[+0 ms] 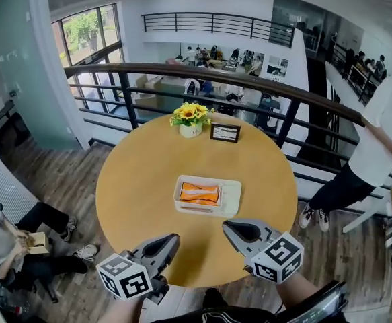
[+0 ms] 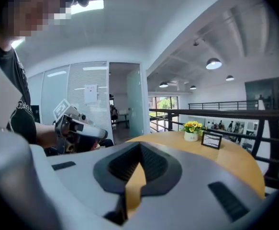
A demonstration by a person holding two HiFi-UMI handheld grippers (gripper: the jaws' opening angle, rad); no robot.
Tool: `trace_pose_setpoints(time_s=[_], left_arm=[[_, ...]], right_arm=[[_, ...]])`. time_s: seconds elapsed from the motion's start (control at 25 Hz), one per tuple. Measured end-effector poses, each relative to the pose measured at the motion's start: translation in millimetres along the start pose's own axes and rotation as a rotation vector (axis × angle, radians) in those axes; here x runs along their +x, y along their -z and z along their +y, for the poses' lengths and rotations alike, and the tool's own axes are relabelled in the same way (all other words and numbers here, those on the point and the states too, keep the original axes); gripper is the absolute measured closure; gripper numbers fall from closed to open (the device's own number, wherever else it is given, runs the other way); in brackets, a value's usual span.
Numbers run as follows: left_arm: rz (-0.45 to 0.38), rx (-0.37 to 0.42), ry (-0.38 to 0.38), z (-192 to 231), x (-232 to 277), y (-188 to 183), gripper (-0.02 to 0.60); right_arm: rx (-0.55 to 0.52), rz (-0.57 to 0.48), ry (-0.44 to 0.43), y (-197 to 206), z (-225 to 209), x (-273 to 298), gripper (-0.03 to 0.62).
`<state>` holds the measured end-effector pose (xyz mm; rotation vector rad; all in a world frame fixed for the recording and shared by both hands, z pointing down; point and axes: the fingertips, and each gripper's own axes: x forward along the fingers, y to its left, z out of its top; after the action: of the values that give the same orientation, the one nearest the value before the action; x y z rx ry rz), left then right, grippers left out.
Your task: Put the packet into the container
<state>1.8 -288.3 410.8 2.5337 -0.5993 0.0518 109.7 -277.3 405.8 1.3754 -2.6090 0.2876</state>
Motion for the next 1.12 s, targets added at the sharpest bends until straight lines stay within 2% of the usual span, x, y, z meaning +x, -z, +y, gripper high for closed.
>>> trace_pose_setpoints(time_s=[0.16,0.36,0.56,0.76,1.12], left_arm=[[-0.010,0.023,0.054,-33.1,-21.1,9.6,0.577],[-0.004,0.079,0.068,-61.2,-50.2,27.9,0.577],[0.009,0.139,0.042,-72.1,-81.9,46.1,0.577],[0.009,0.132,0.050,-76.6,-96.6,55.9,0.577],[0.018,0.166,0.052,-82.7,-112.8,56.0,0.577]], right_arm=[[0.094,-0.074,-0.007,15.5,41.1,-30.4,0.588],[0.175,-0.136,-0.021,25.8,84.7,-54.1,0.588],[0.175,-0.146,-0.013,35.5,118.5,-59.1,0.588],[0.188,-0.147,-0.019,42.3,136.0,-58.6,0.588],[0.195,-0.129,0.001,40.2,153.6,-59.2,0.588]])
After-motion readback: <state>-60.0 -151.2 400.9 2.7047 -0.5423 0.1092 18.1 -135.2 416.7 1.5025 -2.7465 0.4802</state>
